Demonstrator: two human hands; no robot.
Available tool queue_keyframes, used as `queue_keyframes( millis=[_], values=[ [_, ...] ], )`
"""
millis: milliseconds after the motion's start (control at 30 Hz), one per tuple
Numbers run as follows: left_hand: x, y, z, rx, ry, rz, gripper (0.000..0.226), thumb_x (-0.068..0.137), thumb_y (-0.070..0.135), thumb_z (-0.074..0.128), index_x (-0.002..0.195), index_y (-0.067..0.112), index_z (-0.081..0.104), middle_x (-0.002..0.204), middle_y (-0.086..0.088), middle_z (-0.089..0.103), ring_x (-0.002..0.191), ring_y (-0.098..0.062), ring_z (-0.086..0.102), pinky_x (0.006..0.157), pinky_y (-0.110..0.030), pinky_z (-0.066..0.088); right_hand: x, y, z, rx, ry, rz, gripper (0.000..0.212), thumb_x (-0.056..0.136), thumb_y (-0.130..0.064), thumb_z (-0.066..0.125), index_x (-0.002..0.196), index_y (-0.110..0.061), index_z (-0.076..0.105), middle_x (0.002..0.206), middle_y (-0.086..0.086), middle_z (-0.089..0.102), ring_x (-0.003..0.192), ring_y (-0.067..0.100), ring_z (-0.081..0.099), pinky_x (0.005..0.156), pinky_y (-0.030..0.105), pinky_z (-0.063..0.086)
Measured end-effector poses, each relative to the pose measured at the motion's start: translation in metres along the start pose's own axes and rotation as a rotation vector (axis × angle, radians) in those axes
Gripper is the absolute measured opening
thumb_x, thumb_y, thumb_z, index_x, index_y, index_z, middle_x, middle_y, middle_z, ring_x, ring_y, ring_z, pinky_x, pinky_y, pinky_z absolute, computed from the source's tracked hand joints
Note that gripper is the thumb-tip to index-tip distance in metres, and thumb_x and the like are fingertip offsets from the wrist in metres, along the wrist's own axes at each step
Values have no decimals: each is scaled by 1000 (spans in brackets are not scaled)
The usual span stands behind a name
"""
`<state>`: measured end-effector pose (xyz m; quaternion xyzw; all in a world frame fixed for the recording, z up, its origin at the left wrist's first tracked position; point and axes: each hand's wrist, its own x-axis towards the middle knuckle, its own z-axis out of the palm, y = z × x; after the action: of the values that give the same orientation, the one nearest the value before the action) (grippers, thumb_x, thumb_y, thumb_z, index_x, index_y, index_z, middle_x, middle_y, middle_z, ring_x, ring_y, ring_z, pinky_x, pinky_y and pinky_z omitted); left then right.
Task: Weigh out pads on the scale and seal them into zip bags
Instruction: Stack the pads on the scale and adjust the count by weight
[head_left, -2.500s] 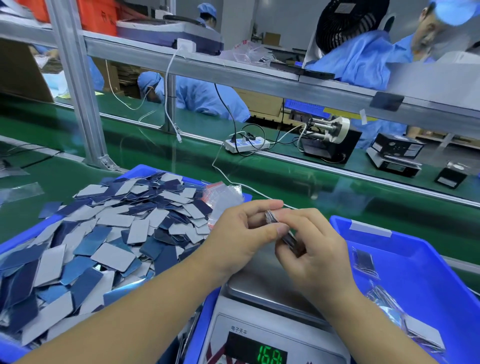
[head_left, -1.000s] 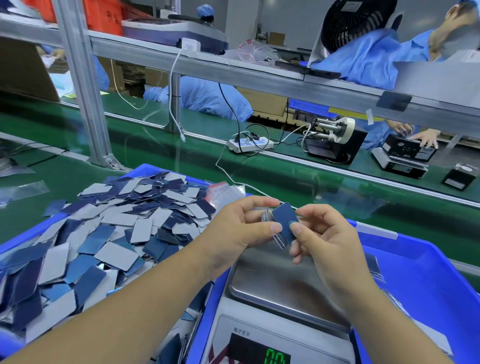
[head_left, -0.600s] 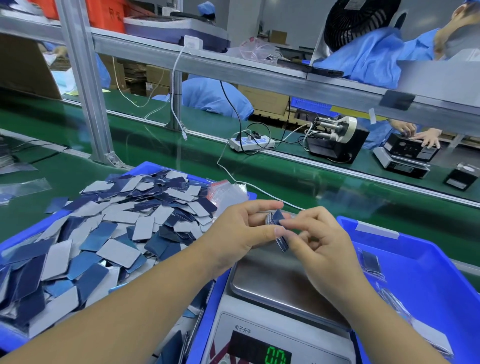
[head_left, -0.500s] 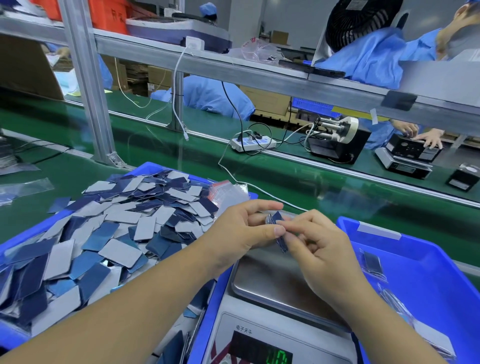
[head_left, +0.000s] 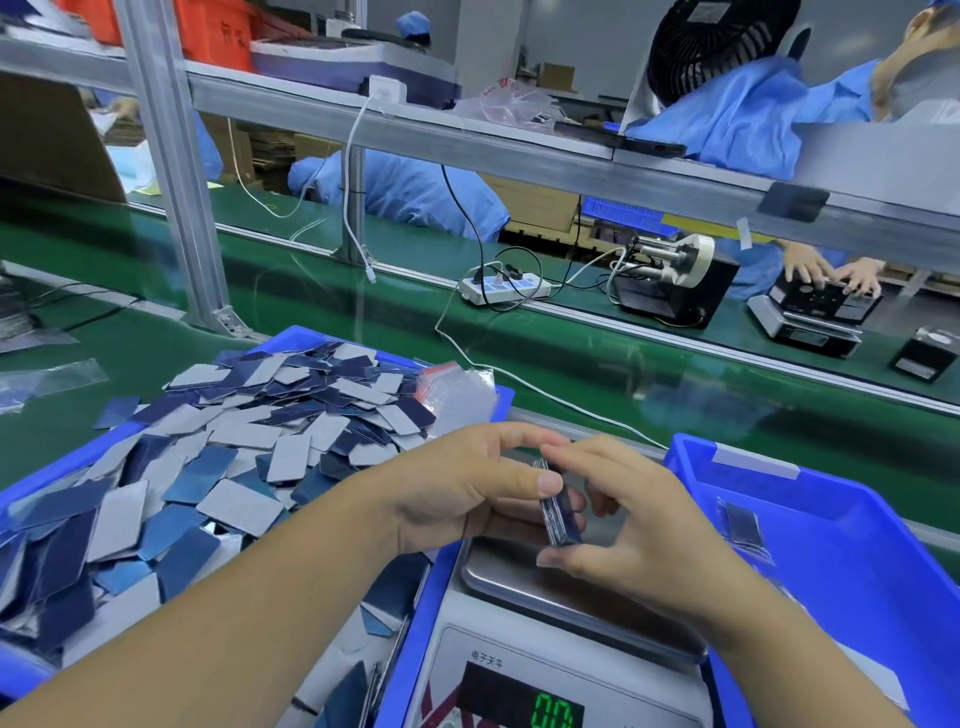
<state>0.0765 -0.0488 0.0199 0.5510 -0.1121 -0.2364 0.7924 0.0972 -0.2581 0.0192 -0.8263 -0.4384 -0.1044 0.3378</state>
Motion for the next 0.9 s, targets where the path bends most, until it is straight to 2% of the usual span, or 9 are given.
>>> queue_keyframes(
  millis=[133, 233, 333, 400, 500, 567, 700, 800, 900],
  values=[
    [0, 0, 1, 37, -5, -10, 51, 86, 9, 71, 135, 9, 54, 106, -22, 70, 99, -35, 69, 84, -43, 57, 1, 0, 2, 48, -15, 25, 68, 59, -41, 90, 122, -39, 62, 109, -19, 58, 97, 9, 59, 79, 16, 46],
    [-1, 2, 1, 29, -35, -10, 47, 89, 11, 69, 134, 11, 57, 110, -21, 69, 101, -35, 68, 87, -43, 57, 2, 0, 2, 83, 3, 18, 73, 55, -45, 92, 120, -39, 60, 98, -12, 59, 88, 12, 58, 78, 25, 48],
    [-1, 2, 1, 30, -65, -5, 43, 91, 13, 67, 133, 14, 59, 114, -18, 69, 101, -31, 70, 88, -42, 57, 2, -2, 2, 123, 20, 13, 79, 54, -48, 91, 126, -38, 59, 109, -15, 60, 82, 9, 56, 75, 19, 48],
    [-1, 2, 0, 33, -79, -2, 43, 92, 13, 67, 134, 13, 58, 112, -16, 70, 101, -30, 70, 87, -41, 56, 3, -2, 3, 136, 17, 3, 83, 54, -44, 92, 129, -36, 59, 109, -16, 60, 79, 7, 54, 75, 16, 46],
    [-2, 1, 0, 13, -87, 1, 45, 91, 11, 67, 135, 9, 56, 108, -15, 70, 101, -31, 69, 86, -39, 56, 2, -1, 4, 171, 9, 13, 81, 54, -36, 95, 129, -33, 64, 104, -16, 59, 77, 8, 51, 73, 16, 47],
    [-1, 1, 0, -10, -92, -2, 46, 91, 9, 66, 135, 6, 55, 107, -15, 70, 103, -33, 68, 87, -40, 56, 1, -2, 4, 213, -6, 27, 84, 56, -36, 96, 133, -31, 62, 111, -15, 58, 77, 9, 50, 70, 19, 49],
    [-2, 2, -1, -3, -103, -26, 44, 90, 10, 67, 133, 9, 58, 105, -15, 70, 99, -32, 68, 87, -41, 55, 1, -5, 5, 251, -24, 31, 83, 59, -41, 92, 134, -40, 56, 117, -18, 57, 76, 7, 51, 68, 19, 52],
    [-2, 2, -2, -9, -119, -37, 50, 85, 14, 72, 133, 11, 60, 110, -16, 69, 100, -31, 69, 89, -42, 55, 0, -6, 4, 251, -3, 37, 79, 55, -38, 95, 128, -33, 65, 113, -16, 59, 75, 8, 51, 65, 23, 54],
    [-1, 1, -3, -19, -134, -20, 48, 83, 14, 72, 130, 14, 63, 113, -17, 69, 104, -32, 68, 95, -45, 54, 1, -5, 3, 152, 50, -19, 80, 51, -43, 95, 123, -20, 69, 107, -11, 63, 79, 8, 56, 72, 21, 51]
  ],
)
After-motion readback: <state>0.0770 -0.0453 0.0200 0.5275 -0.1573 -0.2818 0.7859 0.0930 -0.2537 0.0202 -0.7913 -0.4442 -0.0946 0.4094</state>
